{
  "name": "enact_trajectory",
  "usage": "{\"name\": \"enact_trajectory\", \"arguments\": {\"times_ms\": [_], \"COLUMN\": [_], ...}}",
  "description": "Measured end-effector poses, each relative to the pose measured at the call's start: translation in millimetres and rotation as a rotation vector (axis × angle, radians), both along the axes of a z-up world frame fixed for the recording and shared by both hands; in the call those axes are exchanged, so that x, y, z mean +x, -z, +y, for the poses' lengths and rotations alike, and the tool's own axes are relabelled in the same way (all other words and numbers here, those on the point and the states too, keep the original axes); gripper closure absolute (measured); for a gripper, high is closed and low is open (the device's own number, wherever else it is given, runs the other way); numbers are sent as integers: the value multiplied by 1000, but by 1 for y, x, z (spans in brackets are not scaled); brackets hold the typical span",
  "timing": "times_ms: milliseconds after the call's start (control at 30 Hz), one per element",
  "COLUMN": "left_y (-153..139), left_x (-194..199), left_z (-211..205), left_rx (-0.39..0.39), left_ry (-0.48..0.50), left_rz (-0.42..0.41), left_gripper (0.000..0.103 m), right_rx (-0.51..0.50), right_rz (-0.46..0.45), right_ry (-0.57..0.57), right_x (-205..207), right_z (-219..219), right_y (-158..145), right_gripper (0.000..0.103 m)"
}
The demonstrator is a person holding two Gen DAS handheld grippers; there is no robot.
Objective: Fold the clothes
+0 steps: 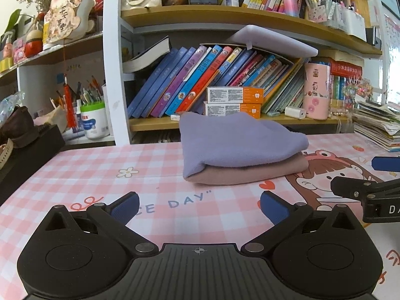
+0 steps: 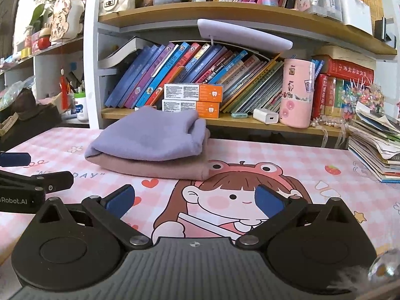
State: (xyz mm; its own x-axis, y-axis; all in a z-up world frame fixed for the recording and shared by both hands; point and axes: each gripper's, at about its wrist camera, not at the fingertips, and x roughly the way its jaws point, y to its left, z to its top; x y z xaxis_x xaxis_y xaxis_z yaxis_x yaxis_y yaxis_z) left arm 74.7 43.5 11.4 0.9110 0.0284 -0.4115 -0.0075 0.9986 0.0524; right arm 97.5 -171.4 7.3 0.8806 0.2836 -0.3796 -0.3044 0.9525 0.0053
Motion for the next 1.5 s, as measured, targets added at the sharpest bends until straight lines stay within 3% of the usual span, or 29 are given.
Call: {"name": "enact_trajectory", "arguments": {"times_ms": [1500], "left_y": [1], "left_x": [4], "left_z": [0], "left_rx": [-18], "left_ry": [19], "left_rz": [26], "left_gripper": [0], "right_rx": [-11], "right_rz": [19], "right_ry": [-2], "right_x": [3], "right_z": [2], "right_y": [1], "right_gripper": [0]}}
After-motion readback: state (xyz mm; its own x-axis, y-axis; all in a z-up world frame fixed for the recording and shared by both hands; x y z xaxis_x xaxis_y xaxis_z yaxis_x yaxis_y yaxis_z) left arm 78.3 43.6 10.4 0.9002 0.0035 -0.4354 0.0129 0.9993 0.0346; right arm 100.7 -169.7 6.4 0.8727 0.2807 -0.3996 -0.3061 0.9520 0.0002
